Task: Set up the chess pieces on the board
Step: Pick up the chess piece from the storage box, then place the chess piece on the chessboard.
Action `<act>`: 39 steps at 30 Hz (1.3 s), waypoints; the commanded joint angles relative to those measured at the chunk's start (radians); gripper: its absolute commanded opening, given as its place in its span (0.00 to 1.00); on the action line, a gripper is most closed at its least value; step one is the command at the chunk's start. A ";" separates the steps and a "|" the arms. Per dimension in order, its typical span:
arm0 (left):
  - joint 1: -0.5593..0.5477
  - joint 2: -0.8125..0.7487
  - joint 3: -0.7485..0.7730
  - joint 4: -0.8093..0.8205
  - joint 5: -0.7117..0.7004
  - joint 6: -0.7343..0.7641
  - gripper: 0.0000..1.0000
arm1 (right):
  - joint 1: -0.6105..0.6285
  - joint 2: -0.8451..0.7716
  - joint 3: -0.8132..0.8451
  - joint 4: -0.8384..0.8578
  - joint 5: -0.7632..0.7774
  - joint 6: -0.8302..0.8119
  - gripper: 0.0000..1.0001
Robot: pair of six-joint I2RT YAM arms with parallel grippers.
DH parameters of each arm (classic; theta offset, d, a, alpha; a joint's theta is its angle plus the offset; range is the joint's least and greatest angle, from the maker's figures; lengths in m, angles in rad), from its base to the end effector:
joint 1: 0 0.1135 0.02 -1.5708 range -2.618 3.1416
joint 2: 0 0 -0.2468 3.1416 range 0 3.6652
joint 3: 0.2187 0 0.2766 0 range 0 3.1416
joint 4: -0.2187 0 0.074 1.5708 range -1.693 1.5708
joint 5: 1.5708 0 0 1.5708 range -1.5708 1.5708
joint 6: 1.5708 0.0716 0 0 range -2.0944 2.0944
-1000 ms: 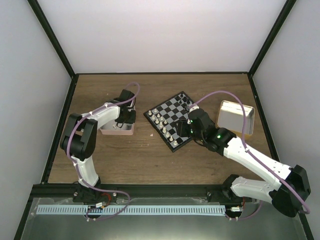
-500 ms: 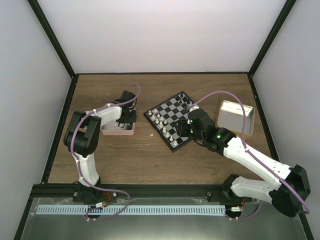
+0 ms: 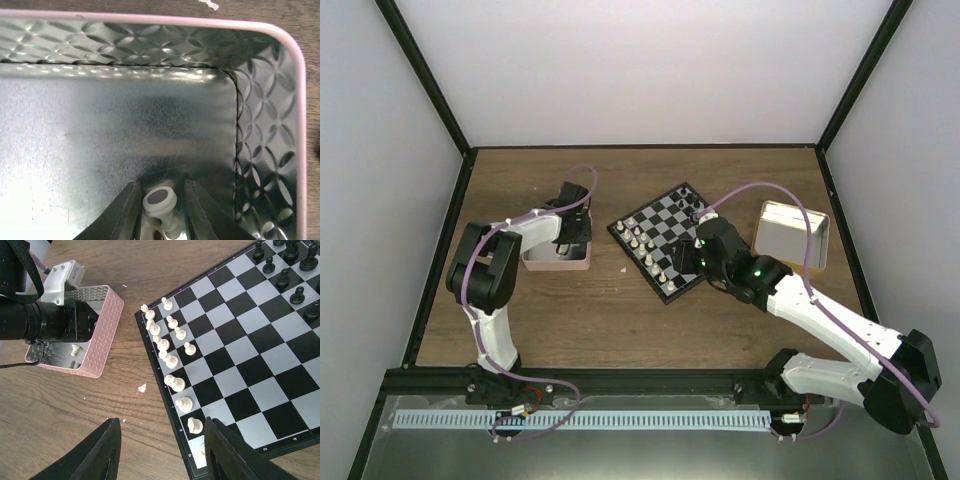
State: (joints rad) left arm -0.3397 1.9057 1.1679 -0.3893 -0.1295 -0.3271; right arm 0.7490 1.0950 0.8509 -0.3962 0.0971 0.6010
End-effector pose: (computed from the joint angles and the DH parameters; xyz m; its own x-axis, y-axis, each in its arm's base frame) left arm 0.3835 -0.1257 0.0784 -0.8958 -0.0213 -0.4440 -0.0102 0.9996 -0.0275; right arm 0.2244 0.1992 0.2391 -0.7119 0.1066 -0.6941 -0.2646 0.8749 0.4057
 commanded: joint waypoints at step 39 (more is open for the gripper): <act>-0.168 -0.539 -0.531 0.899 0.616 -1.300 0.13 | -0.007 0.128 -0.072 0.457 -0.241 0.019 0.47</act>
State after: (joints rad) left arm -0.4503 1.3399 0.6487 0.2726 0.4438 -1.3697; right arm 0.7483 1.2156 0.7750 0.0376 -0.1490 0.6186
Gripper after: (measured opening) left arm 0.152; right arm 0.471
